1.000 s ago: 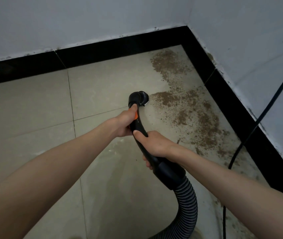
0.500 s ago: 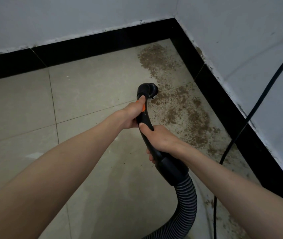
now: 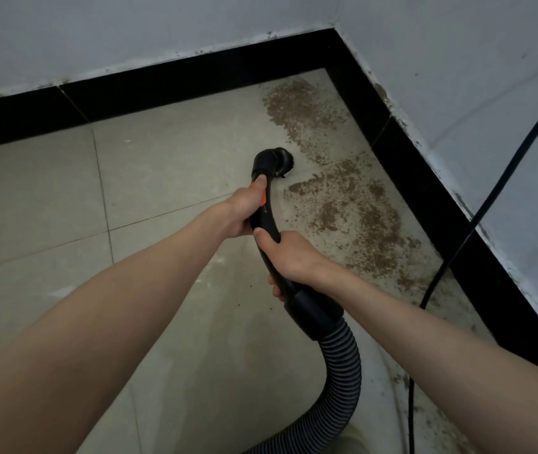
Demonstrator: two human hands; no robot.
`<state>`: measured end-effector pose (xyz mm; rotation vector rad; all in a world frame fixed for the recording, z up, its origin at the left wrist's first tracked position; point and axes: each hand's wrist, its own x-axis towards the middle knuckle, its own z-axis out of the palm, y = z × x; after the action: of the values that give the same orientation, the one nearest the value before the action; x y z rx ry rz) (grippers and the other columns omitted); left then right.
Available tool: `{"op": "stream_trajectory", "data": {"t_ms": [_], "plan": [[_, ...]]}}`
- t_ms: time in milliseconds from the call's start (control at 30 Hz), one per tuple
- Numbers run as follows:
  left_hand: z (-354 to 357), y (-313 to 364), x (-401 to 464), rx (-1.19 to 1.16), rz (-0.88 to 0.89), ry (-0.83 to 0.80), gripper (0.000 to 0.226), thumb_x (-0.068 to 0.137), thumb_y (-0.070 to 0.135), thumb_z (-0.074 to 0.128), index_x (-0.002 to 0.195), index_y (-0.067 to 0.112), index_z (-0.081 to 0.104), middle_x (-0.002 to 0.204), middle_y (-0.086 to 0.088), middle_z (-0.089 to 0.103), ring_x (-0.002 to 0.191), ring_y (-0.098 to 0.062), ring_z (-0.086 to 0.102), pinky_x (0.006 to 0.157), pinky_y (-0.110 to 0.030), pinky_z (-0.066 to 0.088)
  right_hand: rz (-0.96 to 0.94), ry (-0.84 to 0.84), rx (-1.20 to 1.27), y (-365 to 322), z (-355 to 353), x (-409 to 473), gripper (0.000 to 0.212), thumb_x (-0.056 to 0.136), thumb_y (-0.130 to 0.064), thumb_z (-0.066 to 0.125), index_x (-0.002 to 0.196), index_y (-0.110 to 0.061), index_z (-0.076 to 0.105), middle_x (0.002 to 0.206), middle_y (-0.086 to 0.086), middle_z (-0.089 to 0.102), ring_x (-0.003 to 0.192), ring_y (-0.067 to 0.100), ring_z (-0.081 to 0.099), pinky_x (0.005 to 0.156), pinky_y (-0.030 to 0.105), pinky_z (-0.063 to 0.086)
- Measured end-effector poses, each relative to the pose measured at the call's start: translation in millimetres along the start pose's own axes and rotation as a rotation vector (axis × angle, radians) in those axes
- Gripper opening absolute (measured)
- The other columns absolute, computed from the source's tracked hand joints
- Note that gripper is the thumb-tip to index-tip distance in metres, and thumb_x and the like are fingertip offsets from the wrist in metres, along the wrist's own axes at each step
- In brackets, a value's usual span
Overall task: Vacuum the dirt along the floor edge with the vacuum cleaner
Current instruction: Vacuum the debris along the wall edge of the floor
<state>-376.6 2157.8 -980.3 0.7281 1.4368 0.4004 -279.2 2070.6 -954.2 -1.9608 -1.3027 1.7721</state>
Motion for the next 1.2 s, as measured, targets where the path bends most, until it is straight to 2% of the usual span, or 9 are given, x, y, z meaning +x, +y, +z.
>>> {"op": "stream_trajectory", "data": {"t_ms": [133,233,400,500,633,767,1033,1100,1200], "plan": [[-31,-10,-14,-0.054,-0.006,0.067,0.042,0.1,0.049,0.033,0.091,0.011,0.048,0.083,-0.006,0.054,0.072,-0.018,0.056,0.054,-0.03,0.048,-0.051,-0.102,-0.046,-10,15,-2,0.048,0.1,-0.051,0.039,0.087,-0.006,0.048,0.064,0.013,0.06,0.04,0.021,0.058,0.041,0.027,0.049],[-55,-23,-30,-0.123,-0.03,0.109,0.037,0.101,0.045,0.033,0.095,0.011,0.046,0.082,-0.005,0.052,0.071,-0.018,0.054,0.055,-0.031,0.046,-0.08,-0.158,-0.089,-16,34,-8,0.046,0.1,-0.051,0.04,0.089,-0.007,0.048,0.066,0.014,0.059,0.039,0.02,0.057,0.042,0.027,0.049],[-89,-61,-65,-0.243,-0.075,0.15,0.029,0.098,0.039,0.039,0.083,0.015,0.042,0.073,-0.004,0.047,0.064,-0.019,0.05,0.054,-0.032,0.045,-0.123,-0.278,-0.176,-9,64,-27,0.048,0.1,-0.054,0.039,0.085,-0.009,0.046,0.063,0.011,0.057,0.04,0.021,0.055,0.043,0.027,0.048],[-100,-88,-84,-0.301,-0.097,0.168,0.026,0.096,0.04,0.041,0.084,0.016,0.043,0.072,-0.004,0.048,0.064,-0.018,0.051,0.052,-0.031,0.047,-0.12,-0.354,-0.199,-1,75,-41,0.047,0.099,-0.054,0.041,0.081,-0.011,0.044,0.059,0.01,0.055,0.039,0.021,0.054,0.044,0.028,0.048],[-96,-116,-102,-0.355,-0.117,0.196,0.027,0.096,0.038,0.041,0.083,0.015,0.043,0.073,-0.005,0.047,0.065,-0.02,0.051,0.052,-0.033,0.047,-0.067,-0.423,-0.233,9,84,-58,0.046,0.099,-0.055,0.041,0.085,-0.011,0.044,0.06,0.009,0.056,0.04,0.02,0.054,0.046,0.03,0.049],[-89,-126,-109,-0.354,-0.107,0.202,0.028,0.097,0.039,0.042,0.085,0.013,0.043,0.076,-0.007,0.048,0.065,-0.021,0.053,0.049,-0.031,0.048,-0.032,-0.425,-0.263,12,84,-68,0.047,0.099,-0.055,0.039,0.087,-0.01,0.043,0.061,0.011,0.056,0.04,0.019,0.054,0.047,0.029,0.05],[-60,-104,-102,-0.293,-0.079,0.145,0.042,0.1,0.047,0.034,0.105,0.007,0.045,0.083,-0.008,0.052,0.071,-0.02,0.055,0.056,-0.032,0.047,0.006,-0.302,-0.205,14,69,-74,0.049,0.099,-0.054,0.039,0.085,-0.007,0.045,0.059,0.01,0.056,0.037,0.02,0.054,0.043,0.027,0.049],[-48,-99,-98,-0.29,-0.082,0.134,0.042,0.101,0.047,0.032,0.104,0.007,0.044,0.082,-0.008,0.051,0.07,-0.02,0.054,0.056,-0.032,0.046,0.022,-0.272,-0.196,17,63,-75,0.048,0.1,-0.054,0.04,0.086,-0.007,0.045,0.058,0.01,0.055,0.036,0.02,0.054,0.043,0.027,0.049],[-33,-89,-91,-0.283,-0.082,0.11,0.042,0.101,0.048,0.031,0.091,0.01,0.045,0.077,-0.006,0.049,0.067,-0.019,0.052,0.055,-0.031,0.046,0.034,-0.222,-0.18,19,52,-75,0.047,0.1,-0.052,0.04,0.086,-0.007,0.044,0.059,0.011,0.056,0.036,0.021,0.053,0.042,0.027,0.048]]}}
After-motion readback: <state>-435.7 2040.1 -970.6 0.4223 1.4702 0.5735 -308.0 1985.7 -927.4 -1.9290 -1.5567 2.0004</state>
